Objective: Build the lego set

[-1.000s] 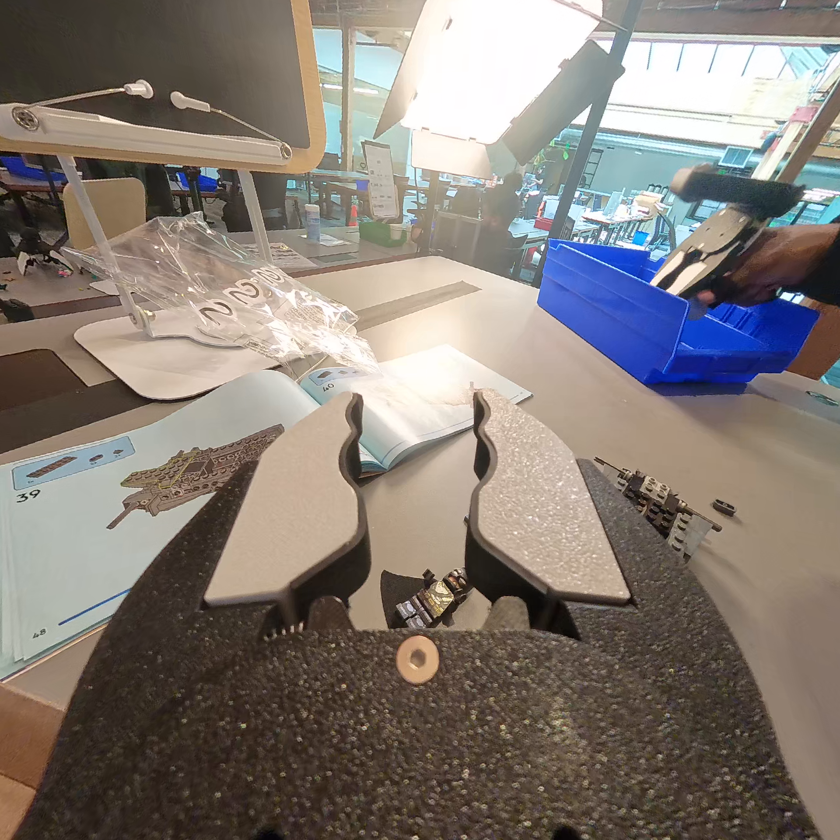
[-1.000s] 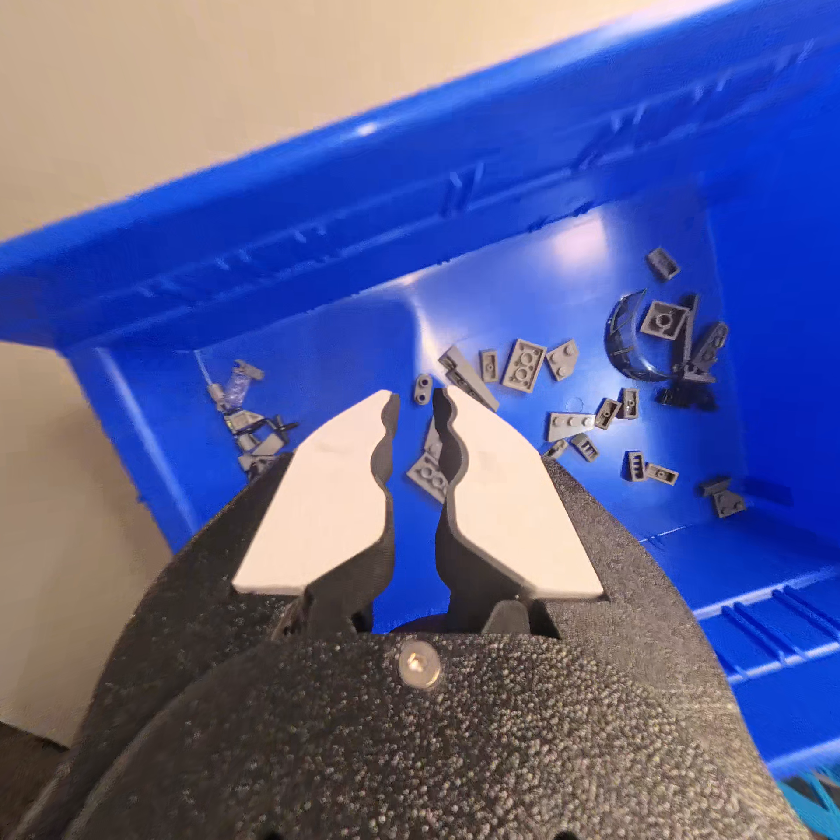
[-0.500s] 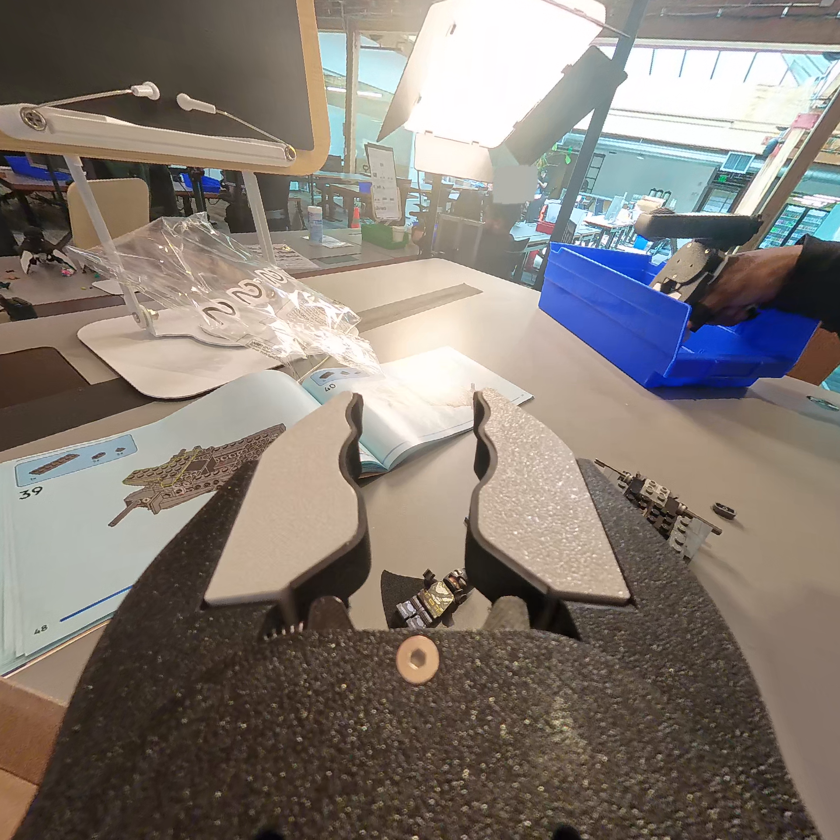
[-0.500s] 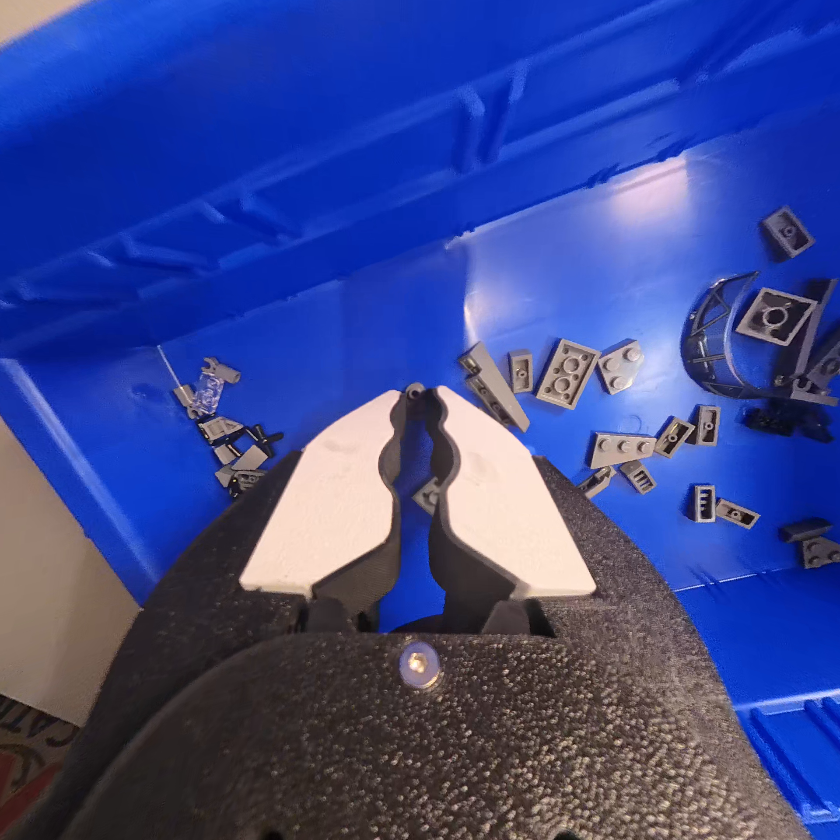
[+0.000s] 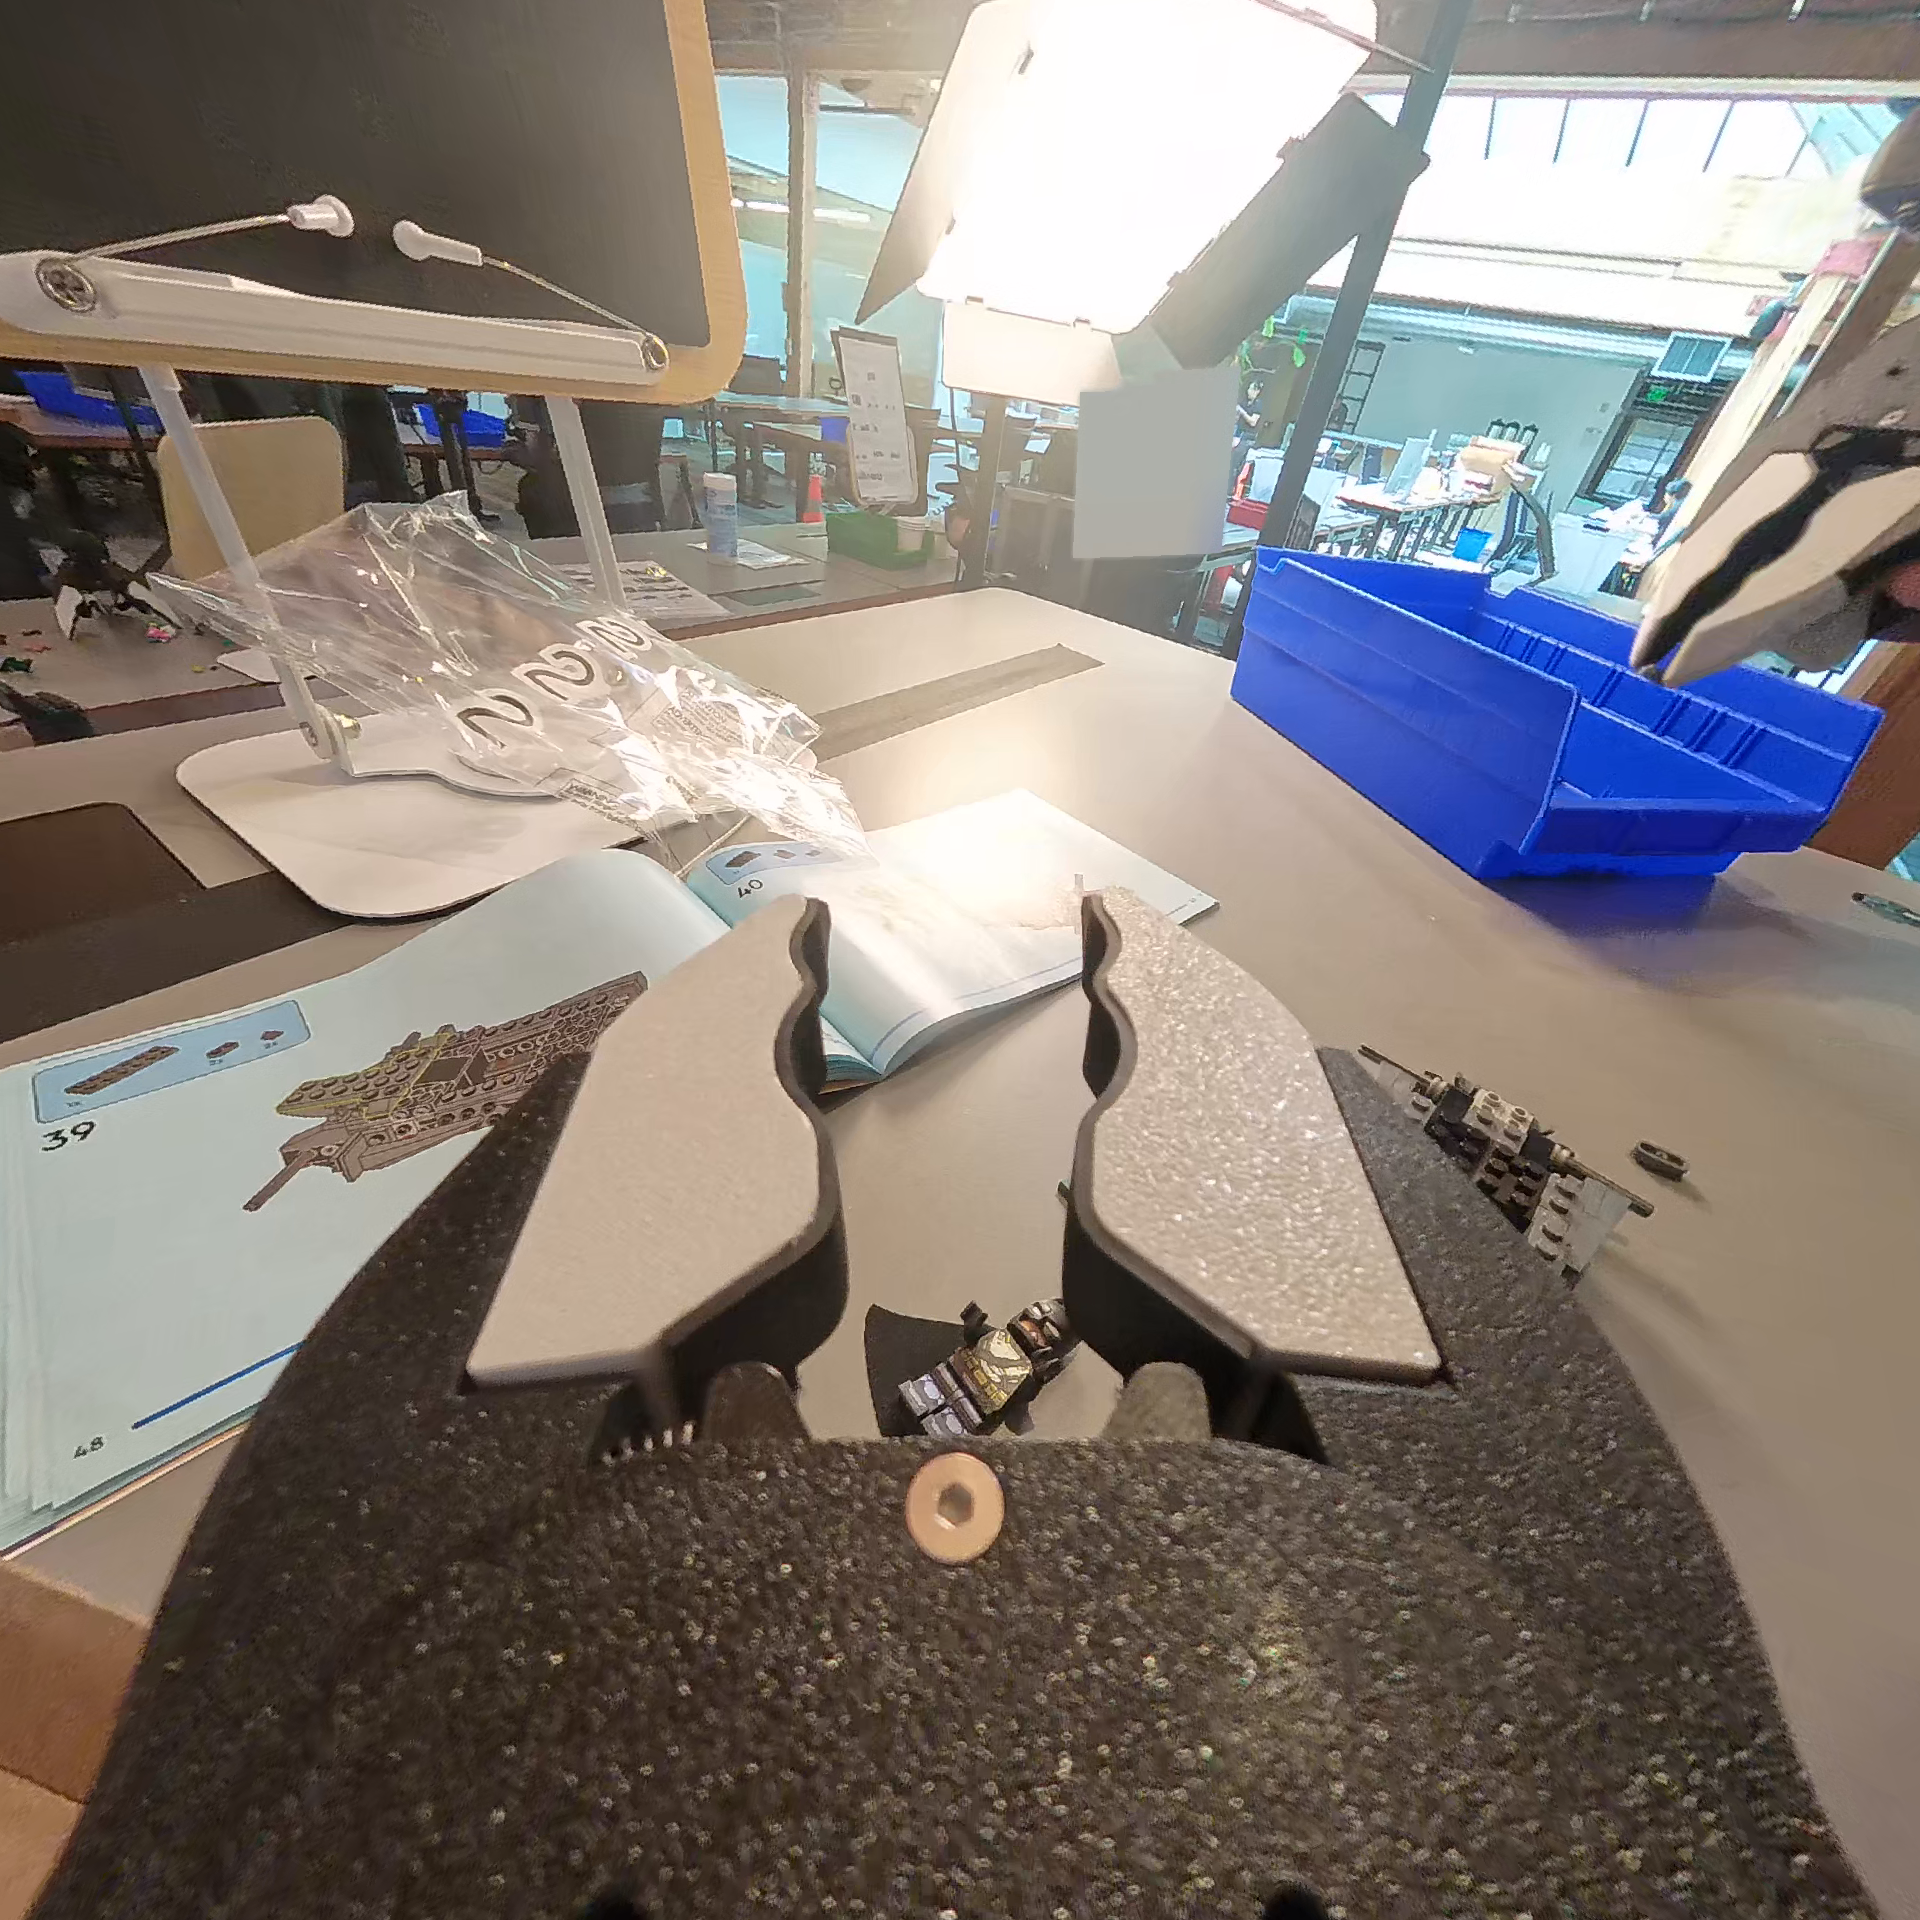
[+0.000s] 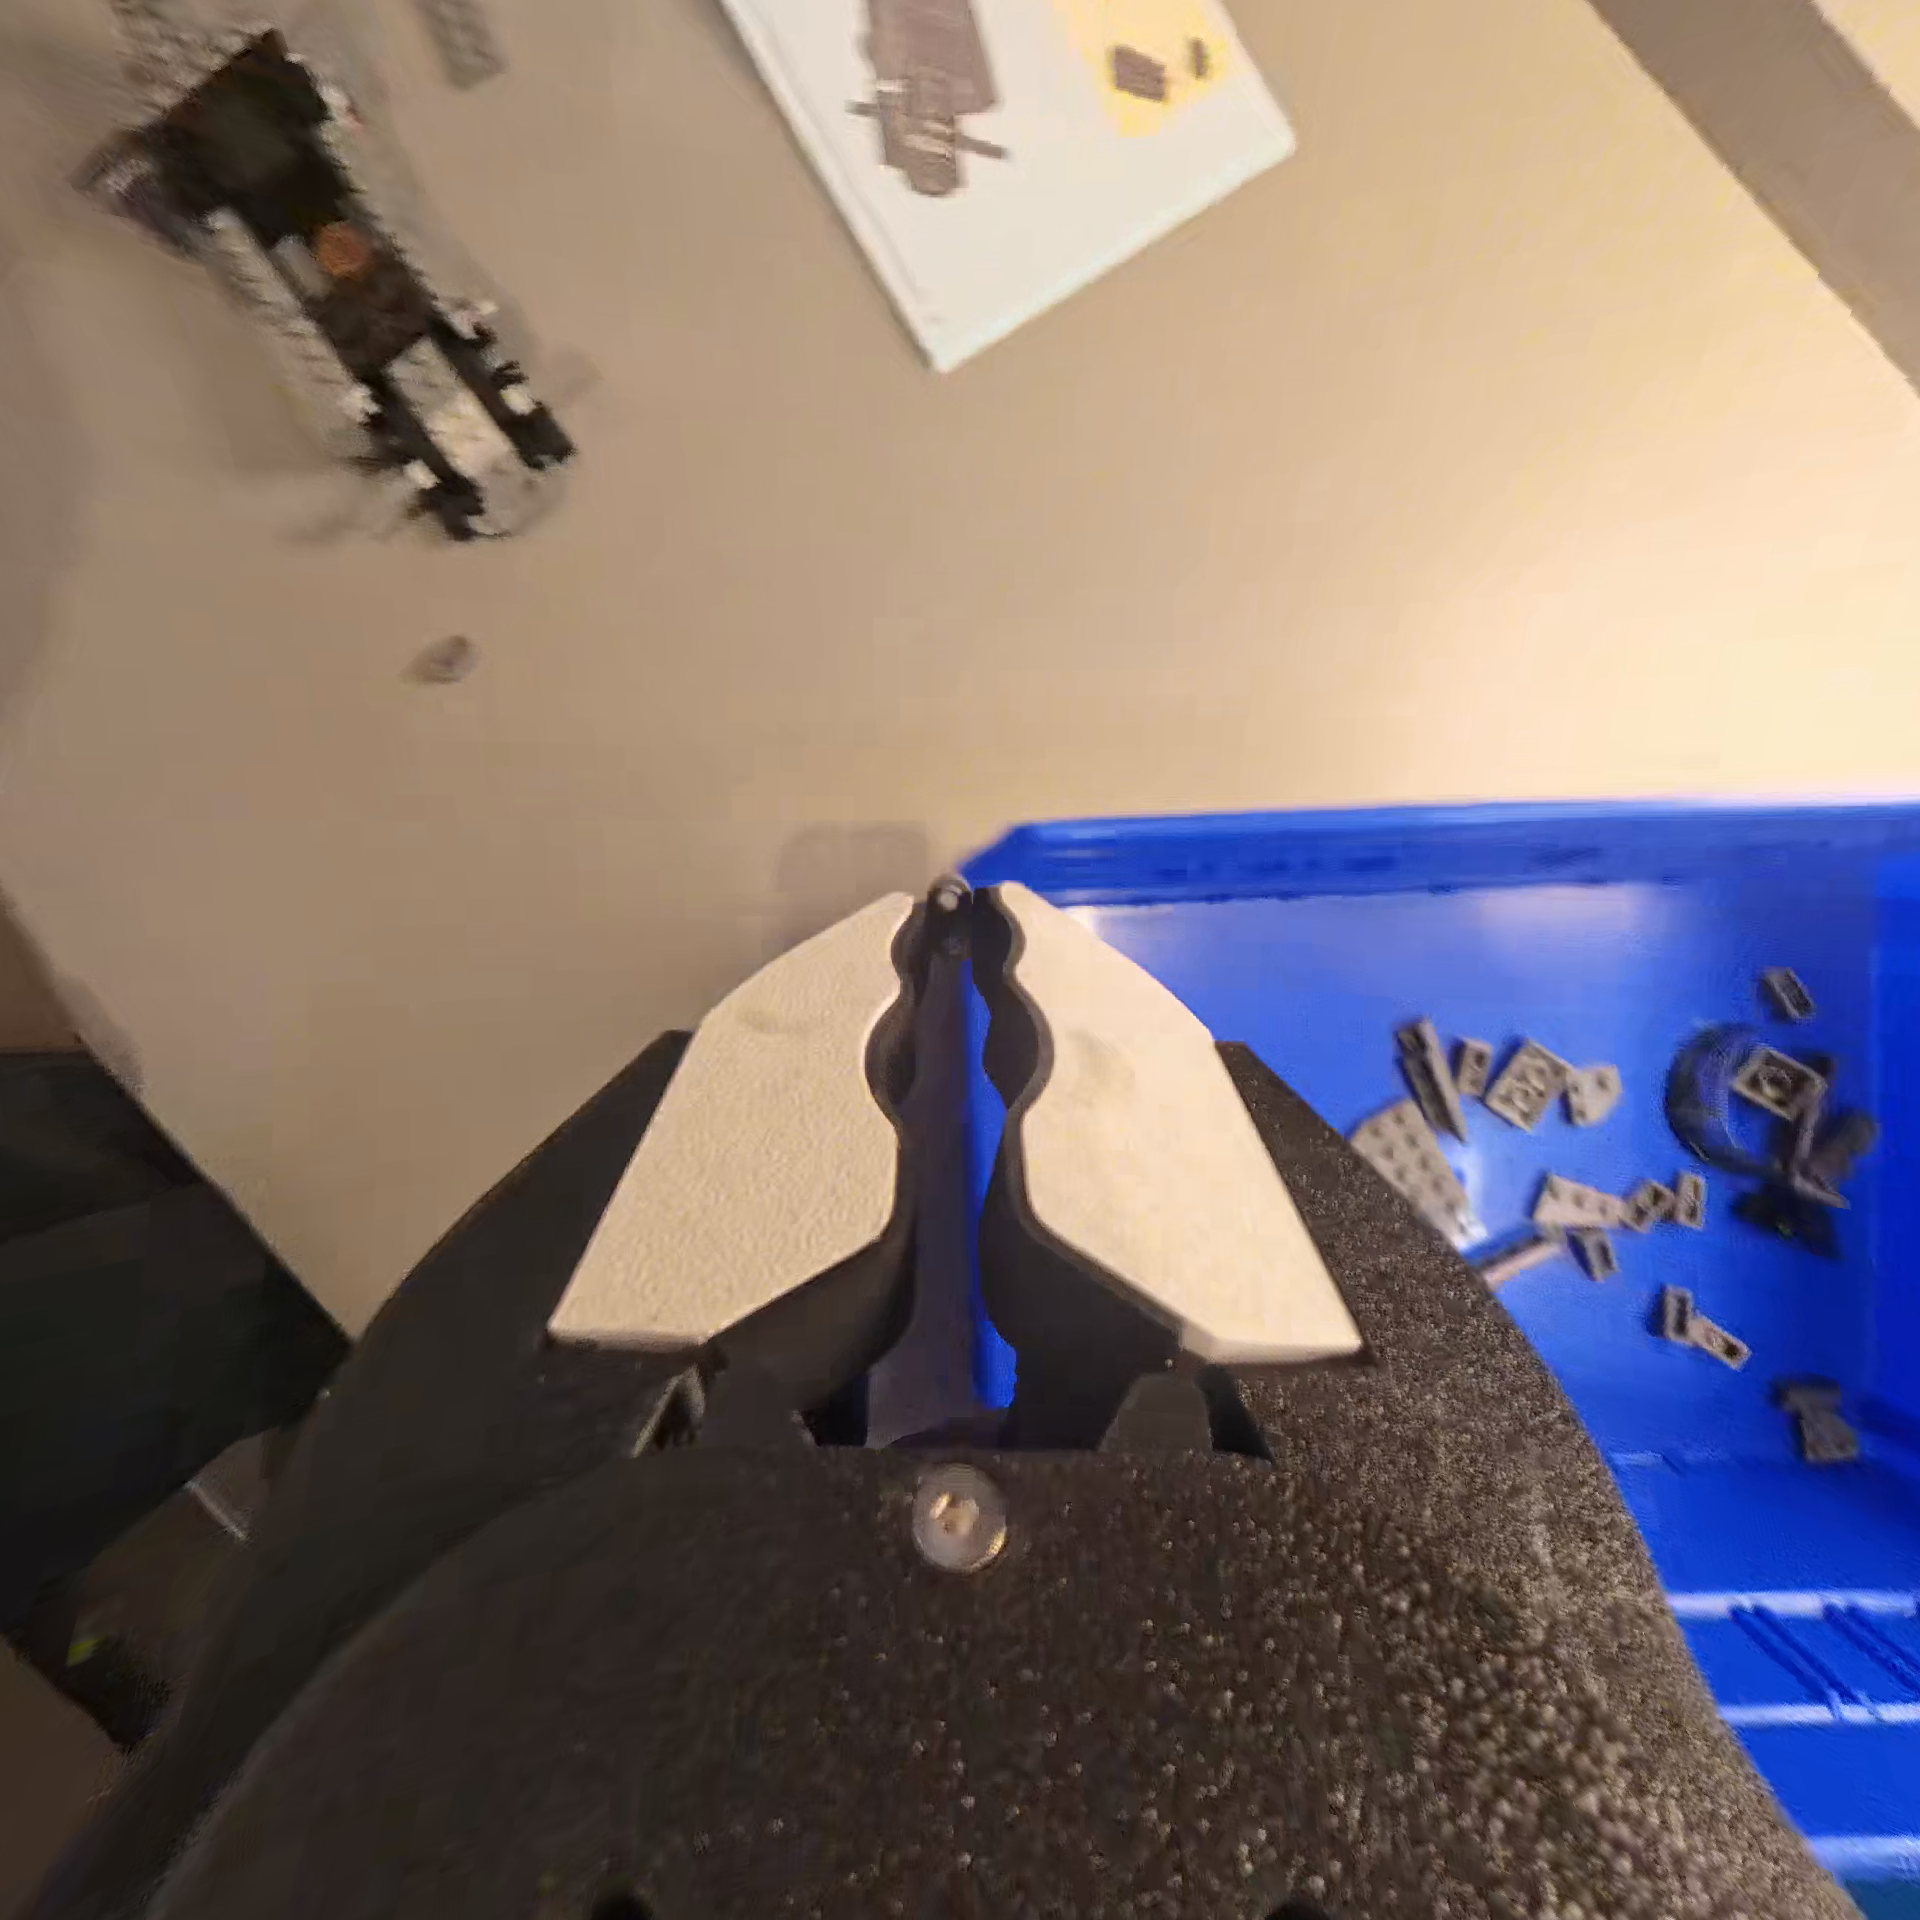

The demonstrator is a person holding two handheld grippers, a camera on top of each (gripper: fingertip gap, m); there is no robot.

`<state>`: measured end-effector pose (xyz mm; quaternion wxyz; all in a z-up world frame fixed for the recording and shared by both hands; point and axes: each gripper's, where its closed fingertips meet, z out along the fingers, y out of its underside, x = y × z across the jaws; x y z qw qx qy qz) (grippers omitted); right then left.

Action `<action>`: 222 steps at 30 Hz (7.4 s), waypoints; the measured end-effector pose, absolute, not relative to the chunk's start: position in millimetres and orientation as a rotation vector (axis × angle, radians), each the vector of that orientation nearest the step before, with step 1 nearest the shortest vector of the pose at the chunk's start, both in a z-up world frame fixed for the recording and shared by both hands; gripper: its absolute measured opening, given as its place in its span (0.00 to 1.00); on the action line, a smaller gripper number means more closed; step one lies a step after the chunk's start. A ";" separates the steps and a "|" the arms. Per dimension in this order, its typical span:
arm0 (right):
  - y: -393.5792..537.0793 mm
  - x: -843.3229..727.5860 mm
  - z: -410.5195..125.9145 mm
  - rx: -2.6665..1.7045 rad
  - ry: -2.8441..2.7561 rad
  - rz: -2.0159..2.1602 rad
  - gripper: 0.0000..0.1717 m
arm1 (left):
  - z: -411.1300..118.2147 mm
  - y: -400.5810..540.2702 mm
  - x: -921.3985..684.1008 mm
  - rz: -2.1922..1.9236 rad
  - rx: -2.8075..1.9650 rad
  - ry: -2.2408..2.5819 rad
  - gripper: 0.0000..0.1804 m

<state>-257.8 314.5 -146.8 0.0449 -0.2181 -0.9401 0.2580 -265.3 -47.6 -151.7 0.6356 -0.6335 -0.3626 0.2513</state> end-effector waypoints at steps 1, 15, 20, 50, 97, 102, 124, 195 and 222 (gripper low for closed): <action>300.9 -248.0 -150.2 -0.615 -2.898 0.788 0.04 | -151.9 -46.8 -265.0 0.578 -1.453 -0.825 0.26; 202.6 -192.3 -260.4 -0.373 -3.085 0.603 0.04 | -146.7 -56.6 -264.5 0.530 -1.371 -0.842 0.26; 199.5 -195.1 -259.9 -0.383 -3.057 0.590 0.08 | -146.3 -58.9 -265.5 0.493 -1.350 -0.849 0.26; 372.2 -213.8 -243.4 -0.444 -2.779 0.227 0.16 | -134.6 -76.0 -261.6 0.642 -1.225 -0.873 0.26; 420.5 -220.9 -182.0 -0.451 -2.925 0.589 0.17 | -221.5 -65.8 -194.7 0.575 -1.971 -1.449 0.27; 419.0 -220.2 -184.0 -0.416 -2.939 0.591 0.17 | -223.2 -72.7 -193.7 0.607 -1.974 -1.475 0.27; 368.3 -202.7 -235.4 0.867 -3.172 0.265 0.14 | -236.5 -62.5 -176.8 0.606 -1.846 -1.482 0.27; 193.3 -102.4 -253.4 0.182 -2.898 0.633 0.05 | -233.0 -62.3 -175.5 0.547 -1.767 -1.432 0.27; 356.3 -178.5 -217.1 0.628 -3.225 0.559 0.08 | -245.7 -60.3 -177.9 0.519 -1.860 -1.467 0.26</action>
